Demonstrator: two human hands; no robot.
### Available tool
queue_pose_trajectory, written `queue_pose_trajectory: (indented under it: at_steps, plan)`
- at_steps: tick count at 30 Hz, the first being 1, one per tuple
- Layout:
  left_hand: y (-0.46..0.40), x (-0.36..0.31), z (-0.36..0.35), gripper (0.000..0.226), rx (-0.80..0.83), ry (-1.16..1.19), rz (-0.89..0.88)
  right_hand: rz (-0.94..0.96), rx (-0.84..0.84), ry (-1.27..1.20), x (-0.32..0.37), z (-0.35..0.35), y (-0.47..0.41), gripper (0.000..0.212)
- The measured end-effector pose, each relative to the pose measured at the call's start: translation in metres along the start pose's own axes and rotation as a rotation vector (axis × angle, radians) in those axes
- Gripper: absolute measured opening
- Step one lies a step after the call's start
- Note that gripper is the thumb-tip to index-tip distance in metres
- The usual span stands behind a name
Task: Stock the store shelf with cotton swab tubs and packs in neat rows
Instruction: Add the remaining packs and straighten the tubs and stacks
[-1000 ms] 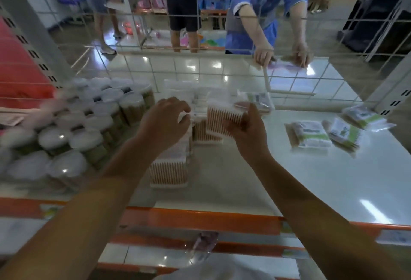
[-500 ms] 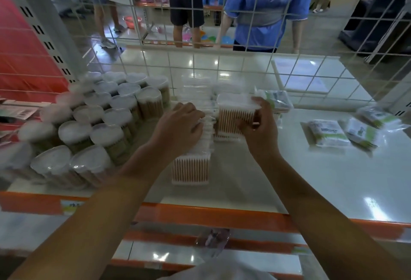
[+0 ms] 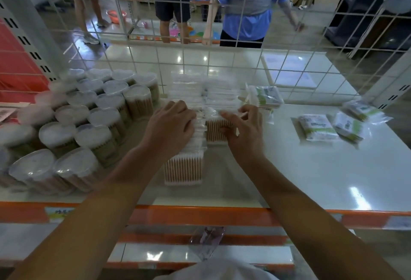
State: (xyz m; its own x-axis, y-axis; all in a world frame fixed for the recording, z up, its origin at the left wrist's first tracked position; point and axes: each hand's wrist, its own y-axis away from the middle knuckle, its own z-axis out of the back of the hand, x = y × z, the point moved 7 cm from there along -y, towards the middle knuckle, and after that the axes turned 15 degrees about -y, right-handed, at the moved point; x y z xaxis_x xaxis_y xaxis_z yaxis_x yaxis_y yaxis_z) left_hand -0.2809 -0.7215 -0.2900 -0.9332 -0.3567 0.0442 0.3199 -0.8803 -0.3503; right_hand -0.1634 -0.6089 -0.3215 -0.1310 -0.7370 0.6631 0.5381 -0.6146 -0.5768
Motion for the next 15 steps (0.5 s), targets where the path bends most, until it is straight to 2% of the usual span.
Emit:
queue_pose_trajectory:
  at_steps: [4, 9, 12, 15]
  plan:
    - [0.0002, -0.0002, -0.0009, 0.037, 0.000, 0.000, -0.002, -0.065, 0.059, -0.009, -0.0027, -0.0017, 0.0007, 0.041]
    - [0.0016, -0.0008, 0.0013, 0.041, -0.027, 0.020, -0.009, -0.153, 0.152, -0.055, -0.0036, 0.0003, -0.0026, 0.036]
    - [0.0028, -0.0003, 0.0019, 0.033, -0.037, 0.036, -0.001, -0.170, 0.165, -0.095, -0.0037, 0.0015, -0.0028, 0.035]
    - [0.0034, -0.0002, 0.0021, 0.037, -0.048, 0.042, 0.000, -0.172, 0.163, -0.110, -0.0063, 0.0006, -0.0035, 0.035]
